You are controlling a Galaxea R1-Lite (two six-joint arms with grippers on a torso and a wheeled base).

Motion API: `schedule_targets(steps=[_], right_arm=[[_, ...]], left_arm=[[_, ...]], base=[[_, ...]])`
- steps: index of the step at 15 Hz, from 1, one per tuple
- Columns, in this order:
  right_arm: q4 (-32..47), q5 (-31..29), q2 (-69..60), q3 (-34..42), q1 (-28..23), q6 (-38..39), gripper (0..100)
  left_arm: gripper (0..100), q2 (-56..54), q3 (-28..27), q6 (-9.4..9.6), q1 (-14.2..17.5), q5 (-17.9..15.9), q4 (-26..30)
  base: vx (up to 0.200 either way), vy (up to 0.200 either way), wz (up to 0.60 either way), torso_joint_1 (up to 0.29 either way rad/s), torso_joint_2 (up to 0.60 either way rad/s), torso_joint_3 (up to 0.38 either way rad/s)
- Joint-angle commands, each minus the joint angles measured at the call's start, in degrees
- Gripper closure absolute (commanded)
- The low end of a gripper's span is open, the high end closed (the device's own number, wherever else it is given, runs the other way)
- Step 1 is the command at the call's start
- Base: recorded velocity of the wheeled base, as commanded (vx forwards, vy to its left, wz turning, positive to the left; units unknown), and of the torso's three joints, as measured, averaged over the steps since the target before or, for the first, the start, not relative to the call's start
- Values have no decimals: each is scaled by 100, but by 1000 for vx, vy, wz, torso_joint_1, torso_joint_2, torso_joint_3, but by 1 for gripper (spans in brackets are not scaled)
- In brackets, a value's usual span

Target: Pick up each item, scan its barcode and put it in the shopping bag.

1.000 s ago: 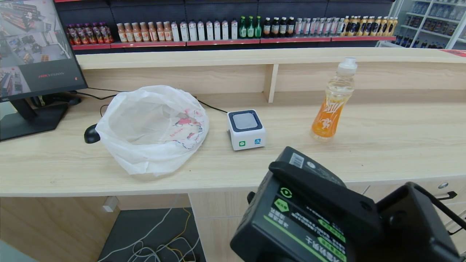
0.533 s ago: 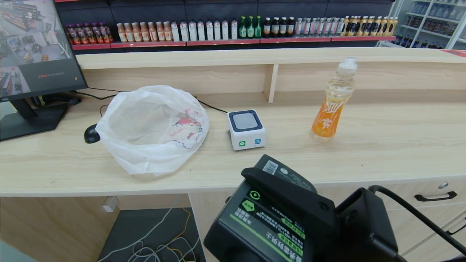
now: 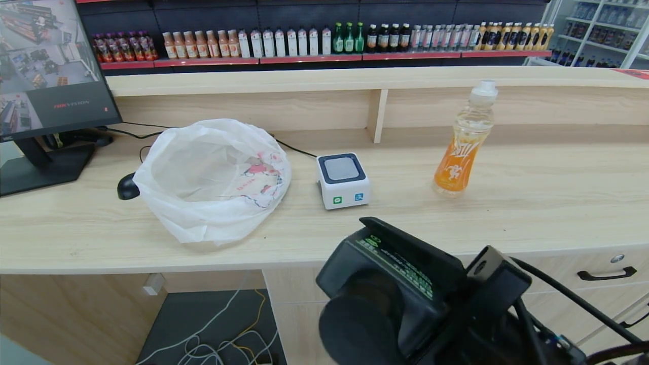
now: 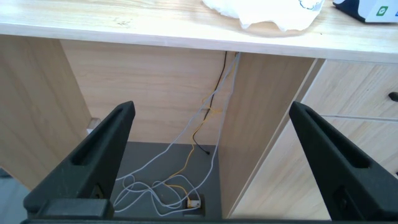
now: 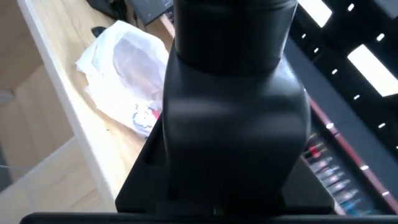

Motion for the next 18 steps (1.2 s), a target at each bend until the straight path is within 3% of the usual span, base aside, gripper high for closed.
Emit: schedule_targets(steps=[1,5,10,13,18], right_arm=[[-6,41,223,110,-464,668,100],[-6,164,355,-92,-1387,2330,100],[-6,173,926,-953,-1818,4685,100],[-6,208,1014,-971,-2029,5863,100],[-6,278,1128,-1173,-2073,6162,100]], left_arm=[[0,-2,0,-4,1,3,0],[0,-2,0,-4,1,3,0],[0,-2,0,-4,1,3,0],[0,-2,0,-4,1,3,0],[0,-2,0,-4,1,3,0]], base=[[0,0,0,0,0,0],[0,0,0,0,0,0],[0,0,0,0,0,0],[0,0,0,0,0,0],[0,0,0,0,0,0]])
